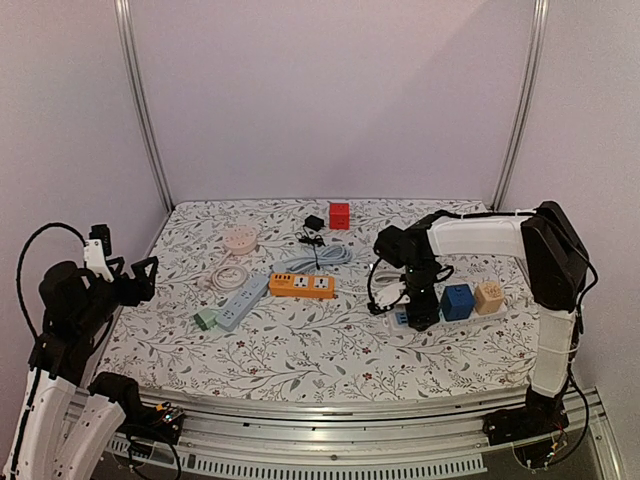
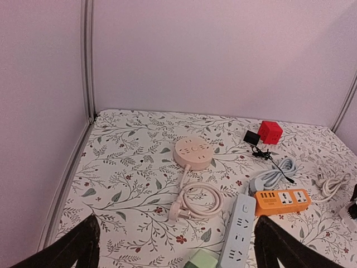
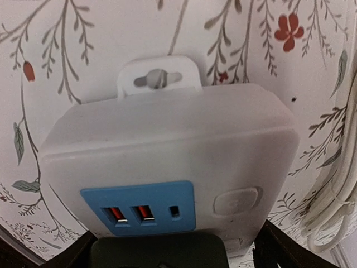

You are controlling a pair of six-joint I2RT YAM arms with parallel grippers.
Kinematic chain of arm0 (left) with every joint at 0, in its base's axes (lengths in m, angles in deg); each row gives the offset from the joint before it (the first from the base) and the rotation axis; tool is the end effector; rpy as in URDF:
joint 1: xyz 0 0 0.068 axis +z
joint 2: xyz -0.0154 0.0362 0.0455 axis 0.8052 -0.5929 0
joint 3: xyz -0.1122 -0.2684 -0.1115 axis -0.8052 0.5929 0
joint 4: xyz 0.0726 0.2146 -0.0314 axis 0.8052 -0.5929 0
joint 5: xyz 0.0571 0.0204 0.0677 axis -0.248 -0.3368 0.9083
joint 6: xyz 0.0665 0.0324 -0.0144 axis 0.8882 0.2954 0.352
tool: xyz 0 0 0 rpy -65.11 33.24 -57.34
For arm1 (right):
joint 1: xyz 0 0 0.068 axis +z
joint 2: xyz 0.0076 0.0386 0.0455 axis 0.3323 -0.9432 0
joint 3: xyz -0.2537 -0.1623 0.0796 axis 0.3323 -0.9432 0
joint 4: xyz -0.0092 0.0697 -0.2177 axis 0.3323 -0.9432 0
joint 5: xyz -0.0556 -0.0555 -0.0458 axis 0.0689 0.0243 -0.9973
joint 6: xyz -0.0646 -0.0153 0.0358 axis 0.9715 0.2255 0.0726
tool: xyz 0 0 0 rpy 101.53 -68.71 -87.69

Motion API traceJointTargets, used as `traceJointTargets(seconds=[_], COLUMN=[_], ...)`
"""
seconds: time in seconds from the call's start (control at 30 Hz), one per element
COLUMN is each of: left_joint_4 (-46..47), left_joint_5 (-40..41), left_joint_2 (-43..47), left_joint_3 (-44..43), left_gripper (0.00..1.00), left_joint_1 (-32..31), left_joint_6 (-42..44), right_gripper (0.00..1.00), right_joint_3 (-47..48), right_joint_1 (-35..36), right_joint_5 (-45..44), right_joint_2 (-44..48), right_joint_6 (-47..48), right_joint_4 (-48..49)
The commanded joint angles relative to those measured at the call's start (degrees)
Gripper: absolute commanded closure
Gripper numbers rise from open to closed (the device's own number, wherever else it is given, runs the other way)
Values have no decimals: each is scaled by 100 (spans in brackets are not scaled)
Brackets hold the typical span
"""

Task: Insert the plug
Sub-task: Move the socket to the center of the board.

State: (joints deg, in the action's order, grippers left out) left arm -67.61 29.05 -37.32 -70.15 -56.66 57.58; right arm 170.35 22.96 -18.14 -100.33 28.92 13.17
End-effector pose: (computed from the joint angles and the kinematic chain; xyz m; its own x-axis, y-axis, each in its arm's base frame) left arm 0.0610 -0.0073 0.2628 -0.1925 -0.1726 -0.9660 0.0813 0.9782 -0.1910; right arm 0.2704 0.2291 0.1907 0.0250 -0.9824 0.1851 -0.9942 -0.0439 -0.0986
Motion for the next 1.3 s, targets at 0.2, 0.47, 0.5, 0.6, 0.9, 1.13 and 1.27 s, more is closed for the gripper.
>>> traceJointTargets(seconds=[0.2,0.47,0.5,0.6,0.9,1.13,1.27], left_joint_4=[105,-428,-634,-1588,-4193,-3981,-3737], left_joint_5=[-107,-519,-564,-775,-621,-369,-690], left_joint_2=[-123,-1320,-1585,-2579,-5499,-7102,-7446], left_joint_3=[50,-972,-1228,-2208,-4671,-5336,-5192], left_gripper=[6,6,6,4,12,18,11], left_joint_1=[84,6,-40,-215,-947,-1174,-1556], left_joint_6=[48,912,1121,2017,2838,2687,2573], right_gripper=[7,1,1,1,1,4,4], right_joint_3=[150,1025,1084,1321,1966,1993,2113], right_joint_1=[-218,-206,-213,-209,-211,-76,290], right_joint_5=[339,2122,2349,2689,1875,2176,1822], right_joint_2=[636,1474,1615,1779,1069,123,-460], right_joint_6=[-471,-781,-826,-1366,-3605,-4384,-3810], right_joint_4=[245,414,465,724,1720,1954,1946])
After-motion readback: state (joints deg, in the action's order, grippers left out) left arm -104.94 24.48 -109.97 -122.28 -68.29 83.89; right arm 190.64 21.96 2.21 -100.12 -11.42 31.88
